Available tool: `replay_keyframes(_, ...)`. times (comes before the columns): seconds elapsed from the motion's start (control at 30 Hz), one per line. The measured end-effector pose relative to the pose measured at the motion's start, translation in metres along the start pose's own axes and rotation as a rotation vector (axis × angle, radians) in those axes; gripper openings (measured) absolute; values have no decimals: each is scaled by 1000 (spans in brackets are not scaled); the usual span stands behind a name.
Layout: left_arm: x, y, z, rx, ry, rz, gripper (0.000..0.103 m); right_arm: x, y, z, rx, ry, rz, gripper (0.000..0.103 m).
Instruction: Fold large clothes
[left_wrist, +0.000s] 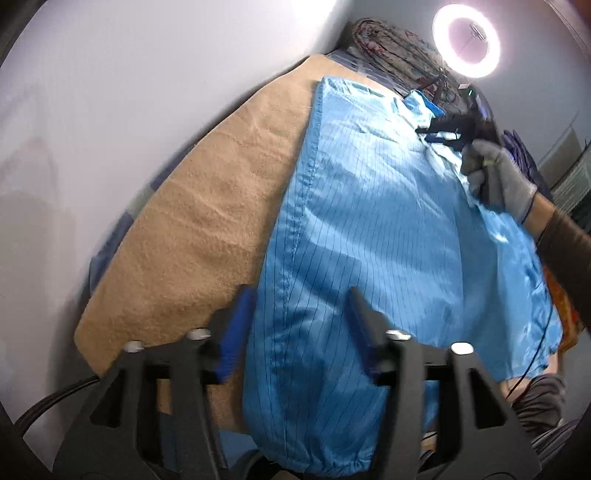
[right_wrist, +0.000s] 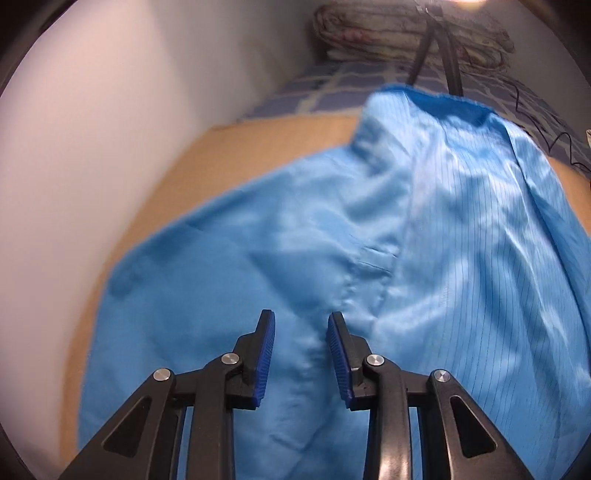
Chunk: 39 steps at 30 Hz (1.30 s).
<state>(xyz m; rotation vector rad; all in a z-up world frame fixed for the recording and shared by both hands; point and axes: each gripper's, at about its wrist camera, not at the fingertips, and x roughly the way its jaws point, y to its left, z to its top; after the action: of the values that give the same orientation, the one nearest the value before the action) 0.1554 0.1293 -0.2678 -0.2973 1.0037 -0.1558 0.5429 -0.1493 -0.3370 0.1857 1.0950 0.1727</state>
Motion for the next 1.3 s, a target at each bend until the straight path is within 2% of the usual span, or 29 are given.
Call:
replay_keyframes(0.17,2,0,3,-18,7,14,60,12,10,5,-54,0,-72,28)
replay_keyframes(0.2,2,1,2,-26,7,10,60,8,12,7,-53,-3,-78,31)
replay_keyframes(0.33,1,4,1,-57,4,-3,60,-33,43,-11,-153,-37,20,31)
replay_keyframes(0.43,-1,9,0,-89,3,-21,60,-61,71,-48,-252,21,147,31)
replay_keyframes(0.5,-1,12,-2,-113,12,-45,60,-68,87,-74,-319,55,188,31)
replay_keyframes(0.6,2,11,-1,-114,23,-49,48,-58,104,-109,-416,117,166,29)
replay_keyframes(0.63,2,10,-1,-116,25,-56,38,-50,108,-118,-446,136,132,29)
replay_keyframes(0.67,2,10,-1,-119,30,-59,22,-44,108,-122,-463,139,111,29)
replay_keyframes(0.7,4,9,0,-121,39,-61,14,-43,108,-124,-475,120,99,29)
replay_keyframes(0.73,4,7,0,-113,36,-51,6,-44,109,-124,-475,116,92,29)
replay_keyframes(0.77,2,4,1,-102,23,-39,3,-44,109,-123,-465,120,90,29)
replay_keyframes(0.9,-11,-11,4,-52,-36,-35,2,-47,111,-116,-443,152,87,30)
replay_keyframes(0.97,-14,-18,6,-20,-53,-20,1,-46,112,-107,-396,166,110,37)
replay_keyframes(1.0,-16,-21,6,-2,-61,-10,1,-51,114,-111,-370,168,125,48)
replay_keyframes(1.03,-17,-23,6,8,-66,-9,1,-54,114,-108,-335,175,149,63)
replay_keyframes(1.07,-18,-25,6,15,-69,-13,1,-54,117,-103,-299,186,185,67)
replay_keyframes(1.13,-19,-29,8,28,-72,-13,1,-59,125,-98,-244,199,242,67)
replay_keyframes(1.3,-23,-44,7,73,-87,-8,1,-51,171,-87,-165,281,309,68)
